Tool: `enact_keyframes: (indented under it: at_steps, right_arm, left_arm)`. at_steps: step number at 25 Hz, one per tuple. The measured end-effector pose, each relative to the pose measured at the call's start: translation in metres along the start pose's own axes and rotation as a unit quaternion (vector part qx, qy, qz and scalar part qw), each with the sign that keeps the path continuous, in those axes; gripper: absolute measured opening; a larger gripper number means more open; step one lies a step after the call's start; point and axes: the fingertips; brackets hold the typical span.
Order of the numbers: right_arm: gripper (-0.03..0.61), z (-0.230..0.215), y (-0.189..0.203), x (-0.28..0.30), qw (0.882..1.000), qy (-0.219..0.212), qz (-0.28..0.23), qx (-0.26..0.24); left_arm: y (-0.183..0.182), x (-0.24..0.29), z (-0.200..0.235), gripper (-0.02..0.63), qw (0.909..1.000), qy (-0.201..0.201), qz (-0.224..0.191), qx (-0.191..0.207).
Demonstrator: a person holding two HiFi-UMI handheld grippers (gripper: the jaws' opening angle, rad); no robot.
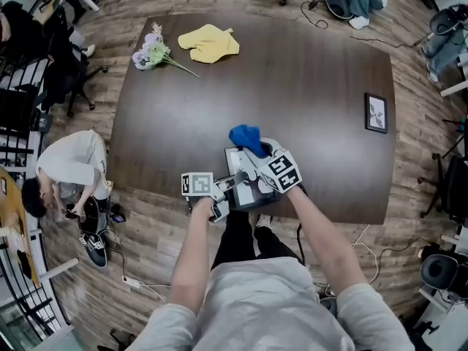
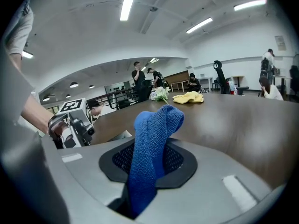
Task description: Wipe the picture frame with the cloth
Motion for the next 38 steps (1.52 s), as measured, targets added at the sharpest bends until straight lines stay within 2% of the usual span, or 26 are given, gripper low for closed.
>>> enact_keyframes:
  at_steps: [3,5,8,12,15,17,19,21,24,26,38]
  right_arm:
    - [0.083,0.01,-0.016,0.002,0.997,-0.015,0.02,-0.067]
    - [0.083,0.019,-0.025,0.008,0.99,-0.026,0.044,-0.13]
    - [0.081,0.031,-0.032,0.016,0.97,-0.037,0.085,-0.223]
    - [0.081,0.056,-0.04,0.019,0.94,-0.076,0.122,-0.308]
    - [0.081,0.08,-0.034,0.018,0.918,-0.114,0.14,-0.354]
    - [0.081,0.087,-0.032,0.016,0.913,-0.127,0.145,-0.36]
    - [0.081,0.089,-0.032,0.014,0.913,-0.134,0.149,-0.355]
    - [0.081,0.089,-0.036,0.012,0.919,-0.123,0.145,-0.347]
    - [0.081,0.083,-0.046,0.011,0.941,-0.083,0.117,-0.306]
    - [0.081,0.076,-0.049,0.009,0.949,-0.062,0.108,-0.288]
    - [0.081,0.025,-0.034,-0.021,0.962,-0.008,0.126,-0.242]
  left_arm:
    - [-0.006,-0.007,-0.008,0.063,0.9998,0.005,-0.015,0.016]
    - [-0.011,-0.011,-0.014,0.063,0.9994,0.008,-0.02,0.028]
    - [-0.019,-0.015,-0.025,0.063,0.9986,0.007,-0.027,0.046]
    - [-0.025,-0.02,-0.031,0.063,0.9974,-0.005,-0.03,0.066]
    - [-0.027,-0.022,-0.035,0.064,0.9967,-0.009,-0.035,0.073]
    - [-0.027,-0.023,-0.036,0.064,0.996,-0.014,-0.036,0.08]
    - [-0.025,-0.024,-0.036,0.064,0.9946,-0.026,-0.034,0.094]
    - [-0.027,-0.026,-0.038,0.064,0.9929,-0.036,-0.046,0.103]
    - [-0.035,-0.029,-0.045,0.063,0.9911,-0.034,-0.078,0.103]
    - [-0.037,-0.03,-0.048,0.063,0.9906,-0.032,-0.085,0.103]
    - [-0.04,-0.04,-0.058,0.063,0.9885,-0.027,-0.106,0.105]
Point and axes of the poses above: the fingertips, and each gripper's own axes: x forward along the fingers, z to its left, y out of its underside, and after that the axes turned 7 degrees about -y, right-handed
